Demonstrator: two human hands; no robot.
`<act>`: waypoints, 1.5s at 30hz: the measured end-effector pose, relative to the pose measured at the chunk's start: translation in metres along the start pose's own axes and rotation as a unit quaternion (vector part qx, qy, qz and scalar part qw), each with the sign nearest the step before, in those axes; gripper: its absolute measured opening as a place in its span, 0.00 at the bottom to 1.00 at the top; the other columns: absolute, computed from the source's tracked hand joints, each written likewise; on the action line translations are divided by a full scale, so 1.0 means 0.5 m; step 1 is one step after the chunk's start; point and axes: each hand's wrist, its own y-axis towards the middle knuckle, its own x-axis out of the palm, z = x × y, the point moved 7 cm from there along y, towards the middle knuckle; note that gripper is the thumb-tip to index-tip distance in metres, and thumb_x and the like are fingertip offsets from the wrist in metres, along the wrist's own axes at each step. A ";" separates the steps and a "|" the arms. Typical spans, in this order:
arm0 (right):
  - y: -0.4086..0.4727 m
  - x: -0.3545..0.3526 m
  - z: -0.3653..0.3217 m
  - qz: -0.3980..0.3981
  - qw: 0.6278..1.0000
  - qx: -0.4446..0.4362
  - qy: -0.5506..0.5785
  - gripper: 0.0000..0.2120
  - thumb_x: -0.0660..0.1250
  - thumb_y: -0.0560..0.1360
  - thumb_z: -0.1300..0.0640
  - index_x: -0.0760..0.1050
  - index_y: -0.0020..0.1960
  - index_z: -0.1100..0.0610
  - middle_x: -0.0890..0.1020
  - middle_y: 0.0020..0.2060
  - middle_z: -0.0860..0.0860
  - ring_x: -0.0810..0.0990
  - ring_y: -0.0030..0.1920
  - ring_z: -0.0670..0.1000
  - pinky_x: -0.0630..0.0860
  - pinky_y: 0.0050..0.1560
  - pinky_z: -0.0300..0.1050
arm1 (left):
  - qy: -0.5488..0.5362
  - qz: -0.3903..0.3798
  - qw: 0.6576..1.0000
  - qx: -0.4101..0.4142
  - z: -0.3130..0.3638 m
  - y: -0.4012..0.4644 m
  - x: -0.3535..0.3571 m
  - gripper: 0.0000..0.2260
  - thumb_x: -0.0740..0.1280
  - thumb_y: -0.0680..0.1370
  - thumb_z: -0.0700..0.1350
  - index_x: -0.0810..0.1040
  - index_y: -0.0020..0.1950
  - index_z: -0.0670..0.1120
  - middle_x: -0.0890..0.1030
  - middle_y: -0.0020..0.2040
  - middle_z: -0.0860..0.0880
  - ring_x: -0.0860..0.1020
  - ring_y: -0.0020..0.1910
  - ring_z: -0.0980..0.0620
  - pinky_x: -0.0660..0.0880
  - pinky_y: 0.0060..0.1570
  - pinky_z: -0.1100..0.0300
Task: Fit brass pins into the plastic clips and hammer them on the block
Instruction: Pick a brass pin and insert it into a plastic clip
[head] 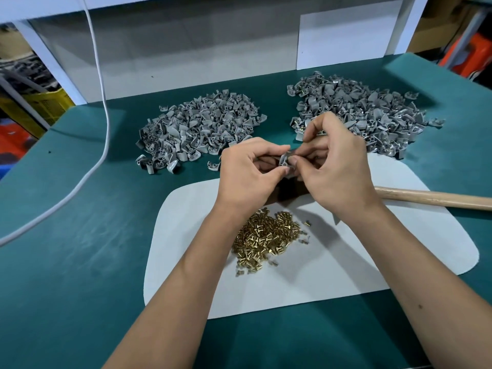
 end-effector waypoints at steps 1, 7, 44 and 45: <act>-0.001 0.001 -0.003 0.002 1.000 -0.008 -0.008 0.18 0.76 0.70 0.68 0.70 0.50 0.53 0.85 0.36 0.47 0.85 0.38 0.45 0.84 0.42 0.50 | 0.006 0.007 1.000 -0.002 0.000 -0.001 0.001 0.14 0.79 0.68 0.29 0.87 0.51 0.40 0.83 0.44 0.47 0.84 0.42 0.49 0.83 0.48 0.54; -0.002 0.009 -0.006 0.004 0.999 -0.035 -0.035 0.16 0.72 0.70 0.69 0.71 0.49 0.53 0.82 0.36 0.49 0.84 0.39 0.48 0.83 0.40 0.52 | 0.058 0.020 0.998 0.005 0.001 -0.002 0.005 0.13 0.79 0.68 0.32 0.87 0.51 0.42 0.84 0.43 0.50 0.82 0.39 0.54 0.83 0.44 0.56; -0.005 0.005 -0.024 -0.003 0.989 -0.114 -0.096 0.01 0.72 0.76 0.63 0.82 0.46 0.58 0.83 0.40 0.48 0.79 0.41 0.46 0.73 0.46 0.32 | -0.170 -0.035 0.984 -0.036 -0.011 0.003 -0.016 0.14 0.78 0.68 0.29 0.85 0.50 0.44 0.87 0.41 0.46 0.85 0.40 0.51 0.83 0.44 0.57; -0.005 0.005 -0.024 -0.003 0.989 -0.114 -0.094 0.01 0.72 0.76 0.63 0.82 0.46 0.58 0.83 0.40 0.49 0.80 0.41 0.46 0.75 0.45 0.34 | -0.168 -0.033 0.985 -0.038 -0.011 0.003 -0.016 0.14 0.78 0.68 0.29 0.85 0.49 0.43 0.87 0.41 0.46 0.85 0.40 0.51 0.83 0.44 0.56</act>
